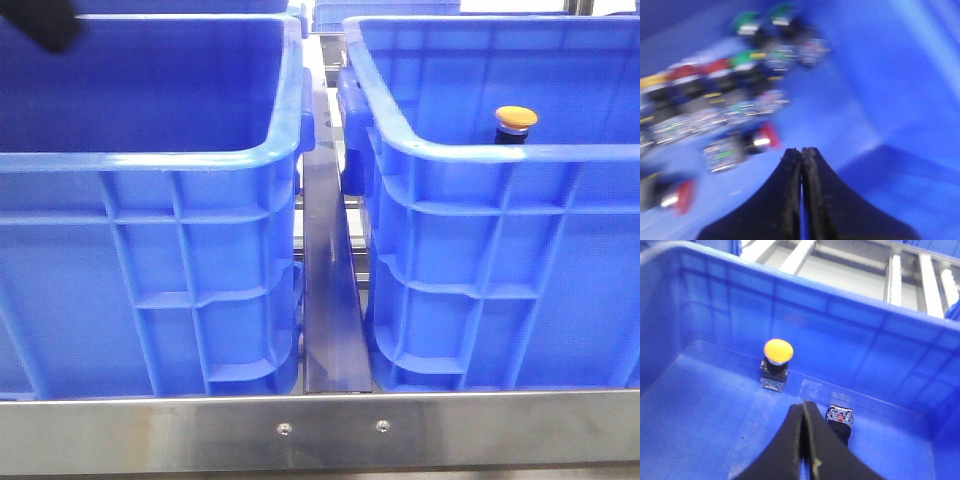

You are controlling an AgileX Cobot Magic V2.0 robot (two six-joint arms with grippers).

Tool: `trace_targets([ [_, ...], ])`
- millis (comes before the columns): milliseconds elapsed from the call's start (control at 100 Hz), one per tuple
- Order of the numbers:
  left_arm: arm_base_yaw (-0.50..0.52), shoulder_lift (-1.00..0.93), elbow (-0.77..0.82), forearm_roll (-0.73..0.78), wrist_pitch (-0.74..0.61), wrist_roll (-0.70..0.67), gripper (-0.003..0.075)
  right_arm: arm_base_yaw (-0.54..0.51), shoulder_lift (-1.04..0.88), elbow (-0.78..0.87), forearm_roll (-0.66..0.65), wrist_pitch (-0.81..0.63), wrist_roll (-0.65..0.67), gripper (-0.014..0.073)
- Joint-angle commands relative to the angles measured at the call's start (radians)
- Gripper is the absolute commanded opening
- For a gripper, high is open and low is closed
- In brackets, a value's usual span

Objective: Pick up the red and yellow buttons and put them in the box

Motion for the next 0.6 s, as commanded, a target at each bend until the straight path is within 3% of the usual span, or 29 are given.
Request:
trace_targets([
  [0, 0.063, -0.080, 0.010, -0.002, -0.082, -0.013, -0.0020, -0.003, -0.068, 0.004, 0.096, 0.046, 0.005, -0.0104],
  [300, 0.299, -0.329, 0.209, 0.017, -0.201, -0.013, -0.0020, 0.021, -0.162, 0.050, 0.096, 0.114, 0.059, -0.0104],
  [590, 0.371, -0.638, 0.436, 0.017, -0.389, -0.013, -0.0020, 0.112, -0.162, 0.056, 0.096, 0.125, 0.173, -0.0104],
])
